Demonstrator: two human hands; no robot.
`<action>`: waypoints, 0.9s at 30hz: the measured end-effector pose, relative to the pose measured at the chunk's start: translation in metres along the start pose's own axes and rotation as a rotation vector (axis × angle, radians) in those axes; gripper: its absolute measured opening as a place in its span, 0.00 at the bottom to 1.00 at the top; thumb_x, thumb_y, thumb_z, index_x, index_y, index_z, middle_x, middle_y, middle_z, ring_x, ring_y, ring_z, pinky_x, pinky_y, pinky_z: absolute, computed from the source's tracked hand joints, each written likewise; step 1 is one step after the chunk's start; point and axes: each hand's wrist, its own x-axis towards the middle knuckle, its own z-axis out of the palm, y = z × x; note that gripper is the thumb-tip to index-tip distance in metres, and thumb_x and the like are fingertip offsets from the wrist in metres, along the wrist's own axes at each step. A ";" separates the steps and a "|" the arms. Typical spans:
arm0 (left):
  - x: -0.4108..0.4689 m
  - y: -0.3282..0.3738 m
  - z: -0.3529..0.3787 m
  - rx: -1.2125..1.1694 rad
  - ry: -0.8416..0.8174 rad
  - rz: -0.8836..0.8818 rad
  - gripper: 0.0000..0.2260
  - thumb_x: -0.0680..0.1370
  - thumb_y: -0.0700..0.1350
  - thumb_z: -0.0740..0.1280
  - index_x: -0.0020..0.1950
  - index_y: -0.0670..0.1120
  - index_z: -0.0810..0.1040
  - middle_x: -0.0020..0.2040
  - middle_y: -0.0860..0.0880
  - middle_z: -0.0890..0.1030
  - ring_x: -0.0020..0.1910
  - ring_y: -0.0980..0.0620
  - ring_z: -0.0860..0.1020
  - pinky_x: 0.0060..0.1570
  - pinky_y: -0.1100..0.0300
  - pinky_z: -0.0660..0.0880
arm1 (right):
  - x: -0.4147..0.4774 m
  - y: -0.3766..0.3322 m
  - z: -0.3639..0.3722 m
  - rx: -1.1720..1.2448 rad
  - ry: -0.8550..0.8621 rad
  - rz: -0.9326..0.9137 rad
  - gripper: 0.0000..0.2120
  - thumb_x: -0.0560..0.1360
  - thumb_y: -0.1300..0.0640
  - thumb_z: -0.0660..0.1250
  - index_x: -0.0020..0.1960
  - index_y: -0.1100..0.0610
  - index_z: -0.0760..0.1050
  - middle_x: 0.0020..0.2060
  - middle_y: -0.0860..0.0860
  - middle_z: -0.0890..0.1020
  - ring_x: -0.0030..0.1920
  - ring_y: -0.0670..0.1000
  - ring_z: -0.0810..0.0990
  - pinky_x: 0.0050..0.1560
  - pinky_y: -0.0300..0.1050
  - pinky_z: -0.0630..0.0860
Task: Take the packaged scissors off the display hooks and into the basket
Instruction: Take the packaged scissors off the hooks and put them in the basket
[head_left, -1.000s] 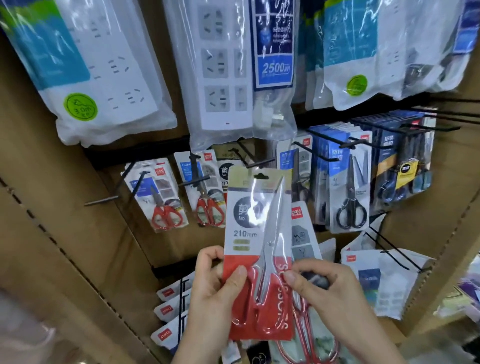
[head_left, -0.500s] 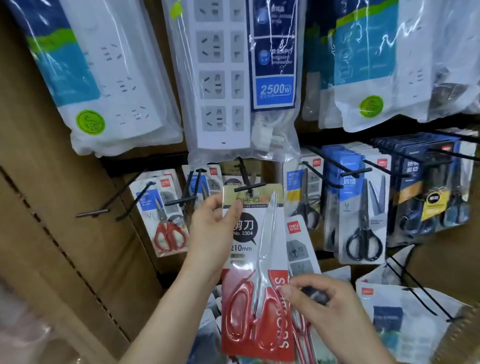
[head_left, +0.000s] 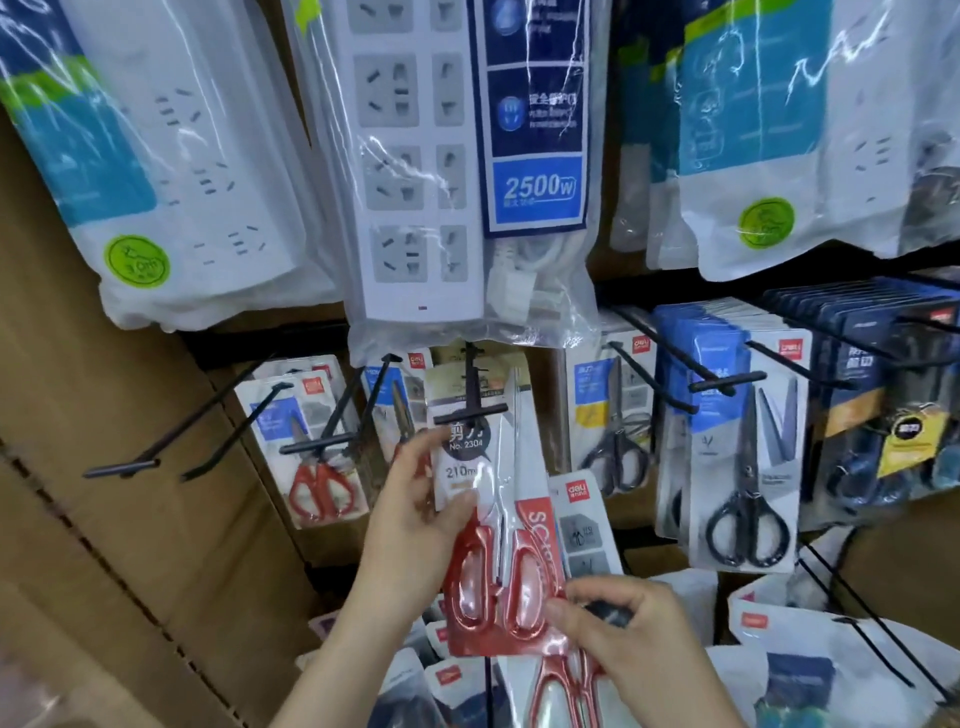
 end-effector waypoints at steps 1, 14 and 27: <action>0.002 -0.006 0.000 0.045 0.011 0.020 0.25 0.77 0.41 0.70 0.63 0.69 0.71 0.64 0.48 0.79 0.58 0.43 0.81 0.51 0.43 0.82 | 0.005 0.003 0.000 -0.017 0.011 -0.007 0.08 0.63 0.54 0.81 0.33 0.42 0.85 0.33 0.48 0.86 0.32 0.41 0.79 0.38 0.35 0.76; 0.076 -0.046 0.028 0.960 0.274 0.220 0.22 0.79 0.41 0.68 0.72 0.45 0.68 0.40 0.50 0.81 0.35 0.53 0.80 0.36 0.58 0.79 | 0.005 0.020 -0.040 -0.024 0.176 -0.183 0.25 0.69 0.67 0.77 0.48 0.36 0.80 0.41 0.38 0.84 0.29 0.44 0.76 0.34 0.27 0.70; -0.022 0.004 0.035 0.087 0.004 -0.132 0.07 0.80 0.43 0.67 0.54 0.54 0.80 0.43 0.55 0.84 0.40 0.57 0.82 0.40 0.62 0.80 | 0.000 0.004 -0.030 0.267 0.161 -0.256 0.47 0.58 0.64 0.77 0.67 0.31 0.65 0.53 0.42 0.86 0.51 0.46 0.86 0.42 0.33 0.79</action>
